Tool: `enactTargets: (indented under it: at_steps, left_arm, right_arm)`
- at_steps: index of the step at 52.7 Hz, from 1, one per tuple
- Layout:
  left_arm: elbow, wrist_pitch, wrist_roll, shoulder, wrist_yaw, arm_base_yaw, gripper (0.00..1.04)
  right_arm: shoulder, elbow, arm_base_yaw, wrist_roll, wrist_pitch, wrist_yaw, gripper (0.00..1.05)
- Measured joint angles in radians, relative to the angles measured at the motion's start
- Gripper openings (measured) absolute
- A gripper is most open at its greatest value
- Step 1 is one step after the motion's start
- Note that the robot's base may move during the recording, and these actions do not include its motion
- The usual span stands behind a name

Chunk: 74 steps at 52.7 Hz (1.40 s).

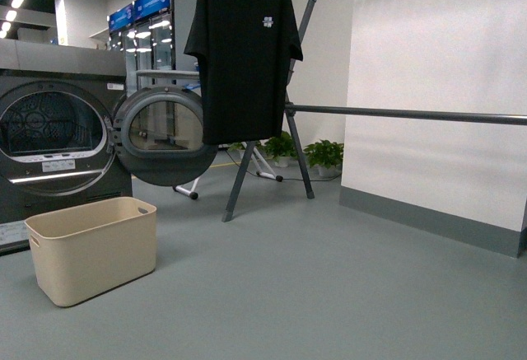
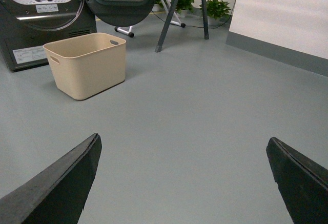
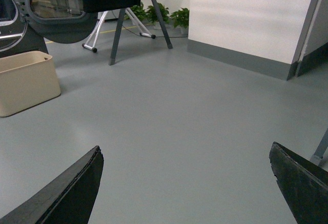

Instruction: Move hamper under clothes hanger

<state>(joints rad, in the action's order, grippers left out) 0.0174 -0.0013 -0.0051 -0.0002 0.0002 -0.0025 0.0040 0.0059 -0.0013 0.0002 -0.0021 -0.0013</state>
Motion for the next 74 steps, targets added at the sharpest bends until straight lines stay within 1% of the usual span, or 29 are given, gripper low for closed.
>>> enactTargets:
  at_steps: [74]
  left_arm:
    - [0.000,0.000,0.000,0.000,0.000,0.000,0.98]
  right_arm:
    - [0.000,0.000,0.001,0.000,0.000,0.000,0.97]
